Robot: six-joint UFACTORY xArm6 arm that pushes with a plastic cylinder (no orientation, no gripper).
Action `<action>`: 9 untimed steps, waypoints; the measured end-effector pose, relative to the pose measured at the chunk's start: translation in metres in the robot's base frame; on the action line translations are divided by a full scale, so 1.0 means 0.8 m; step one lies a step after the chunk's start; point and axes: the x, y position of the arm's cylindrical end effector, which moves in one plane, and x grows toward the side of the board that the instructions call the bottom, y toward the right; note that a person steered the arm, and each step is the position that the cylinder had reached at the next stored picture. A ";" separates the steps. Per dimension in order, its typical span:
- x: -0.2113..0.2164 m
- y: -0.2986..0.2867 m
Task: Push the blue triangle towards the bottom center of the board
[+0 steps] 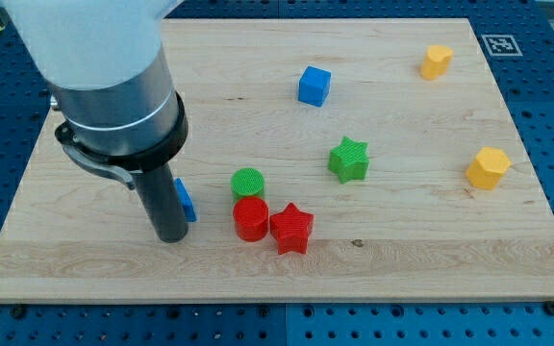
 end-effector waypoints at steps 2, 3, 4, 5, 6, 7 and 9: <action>-0.036 -0.081; -0.087 -0.081; -0.087 -0.076; -0.079 -0.055; -0.063 -0.040; -0.046 -0.012; -0.016 0.067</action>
